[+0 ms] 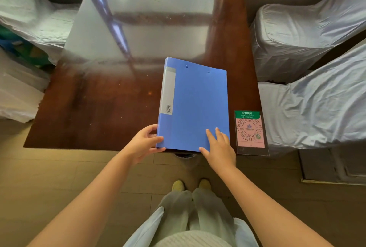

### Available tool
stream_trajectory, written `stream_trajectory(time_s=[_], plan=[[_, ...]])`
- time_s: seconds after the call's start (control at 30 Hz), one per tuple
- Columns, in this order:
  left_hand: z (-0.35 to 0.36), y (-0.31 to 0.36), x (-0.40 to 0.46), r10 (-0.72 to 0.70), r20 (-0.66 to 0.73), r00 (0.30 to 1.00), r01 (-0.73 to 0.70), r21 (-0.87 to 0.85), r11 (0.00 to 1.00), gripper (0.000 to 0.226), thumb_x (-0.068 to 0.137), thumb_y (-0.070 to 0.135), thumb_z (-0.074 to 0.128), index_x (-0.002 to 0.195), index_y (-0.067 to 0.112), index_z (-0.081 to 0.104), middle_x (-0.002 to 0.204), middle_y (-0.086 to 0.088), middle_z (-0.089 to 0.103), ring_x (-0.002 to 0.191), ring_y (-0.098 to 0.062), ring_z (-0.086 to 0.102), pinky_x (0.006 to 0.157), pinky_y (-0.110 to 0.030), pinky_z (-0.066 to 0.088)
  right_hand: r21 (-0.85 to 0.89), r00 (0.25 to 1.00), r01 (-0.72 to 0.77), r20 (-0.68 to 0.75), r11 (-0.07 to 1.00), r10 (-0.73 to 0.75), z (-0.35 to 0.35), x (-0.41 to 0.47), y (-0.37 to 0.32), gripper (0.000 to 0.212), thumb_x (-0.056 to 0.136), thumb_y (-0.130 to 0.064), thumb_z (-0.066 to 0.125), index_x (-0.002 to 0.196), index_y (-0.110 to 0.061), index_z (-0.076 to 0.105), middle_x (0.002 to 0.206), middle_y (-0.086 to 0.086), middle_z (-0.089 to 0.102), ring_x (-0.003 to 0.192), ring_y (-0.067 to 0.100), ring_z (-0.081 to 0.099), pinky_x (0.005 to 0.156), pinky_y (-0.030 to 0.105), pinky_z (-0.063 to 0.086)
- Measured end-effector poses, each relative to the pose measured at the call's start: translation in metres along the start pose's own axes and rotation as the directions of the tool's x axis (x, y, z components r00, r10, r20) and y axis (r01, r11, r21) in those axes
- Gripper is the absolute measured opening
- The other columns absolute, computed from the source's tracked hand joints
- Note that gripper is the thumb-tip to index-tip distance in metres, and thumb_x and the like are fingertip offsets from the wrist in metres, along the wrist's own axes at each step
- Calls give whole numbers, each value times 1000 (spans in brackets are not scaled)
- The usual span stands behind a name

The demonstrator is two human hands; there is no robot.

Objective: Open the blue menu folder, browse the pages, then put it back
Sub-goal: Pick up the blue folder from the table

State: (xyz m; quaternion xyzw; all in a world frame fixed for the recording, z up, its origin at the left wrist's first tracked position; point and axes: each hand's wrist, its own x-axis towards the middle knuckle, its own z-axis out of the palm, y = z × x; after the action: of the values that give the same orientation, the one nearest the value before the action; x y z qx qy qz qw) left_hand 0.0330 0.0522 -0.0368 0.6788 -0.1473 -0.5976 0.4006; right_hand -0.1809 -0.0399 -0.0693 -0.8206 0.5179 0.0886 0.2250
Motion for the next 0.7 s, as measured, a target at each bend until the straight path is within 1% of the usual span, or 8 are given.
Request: stream_trajectory(time_s=[0.17, 0.23, 0.27, 0.33, 0.4, 0.53, 0.63, 0.7], plan=[[-10, 13, -15, 125, 77, 989, -119, -80, 990, 38, 92, 4, 52, 124, 25, 51, 110, -7, 69, 97, -18, 70, 68, -25, 58, 245, 994, -36, -95, 969, 61, -20, 5, -1, 63, 91, -39, 51, 144, -27, 19, 156, 9, 16, 142, 29, 13, 101, 45, 40], [-16, 22, -21, 162, 104, 981, -152, -101, 983, 38, 93, 6, 52, 125, 27, 52, 113, -6, 69, 98, -16, 69, 69, -24, 57, 416, 983, -91, -110, 905, 150, -40, 14, 4, 63, 94, -32, 48, 146, -24, 14, 155, 10, 19, 139, 31, 21, 102, 46, 39], [-19, 27, -24, 180, 118, 977, -168, -104, 980, 38, 93, 7, 51, 126, 28, 52, 114, -4, 69, 99, -16, 69, 69, -24, 56, 565, 980, -129, -55, 815, 194, -54, 19, 7, 59, 96, -27, 45, 145, -22, 14, 152, 9, 25, 132, 29, 33, 97, 44, 43], [-27, 36, -29, 216, 137, 967, -202, -111, 973, 39, 93, 8, 53, 125, 30, 54, 112, -1, 71, 99, -16, 68, 70, -24, 56, 821, 970, -216, 117, 529, 214, -84, 26, 15, 50, 98, -20, 40, 144, -20, 21, 145, 7, 38, 111, 22, 53, 80, 36, 52], [-33, 44, -34, 250, 153, 956, -228, -150, 962, 39, 89, 10, 59, 122, 32, 58, 110, 2, 73, 97, -14, 68, 69, -23, 56, 912, 975, -203, 153, 358, 161, -111, 27, 24, 43, 98, -19, 43, 140, -20, 33, 137, 7, 50, 108, 25, 59, 74, 33, 54], [-41, 56, -39, 316, 207, 926, -250, -291, 923, 39, 84, 13, 61, 120, 28, 62, 111, 1, 72, 95, -12, 69, 67, -23, 57, 977, 999, 31, -23, 210, -43, -152, 17, 27, 33, 92, -24, 53, 124, -21, 54, 103, -2, 74, 93, 19, 70, 64, 27, 59], [-39, 61, -42, 356, 237, 904, -262, -350, 899, 43, 86, 11, 57, 126, 25, 57, 115, -2, 70, 94, -13, 69, 68, -24, 58, 993, 977, 90, -73, 73, -202, -175, 11, 23, 35, 84, -31, 56, 118, -24, 60, 110, 2, 72, 98, 21, 69, 64, 27, 59], [-33, 71, -46, 403, 207, 892, -346, -264, 900, 46, 89, 12, 56, 132, 28, 50, 121, -1, 67, 101, -15, 67, 73, -26, 58, 989, 958, 111, -82, 94, -274, -187, 9, 21, 32, 89, -29, 50, 119, -22, 60, 109, 3, 72, 99, 23, 68, 65, 27, 58]])
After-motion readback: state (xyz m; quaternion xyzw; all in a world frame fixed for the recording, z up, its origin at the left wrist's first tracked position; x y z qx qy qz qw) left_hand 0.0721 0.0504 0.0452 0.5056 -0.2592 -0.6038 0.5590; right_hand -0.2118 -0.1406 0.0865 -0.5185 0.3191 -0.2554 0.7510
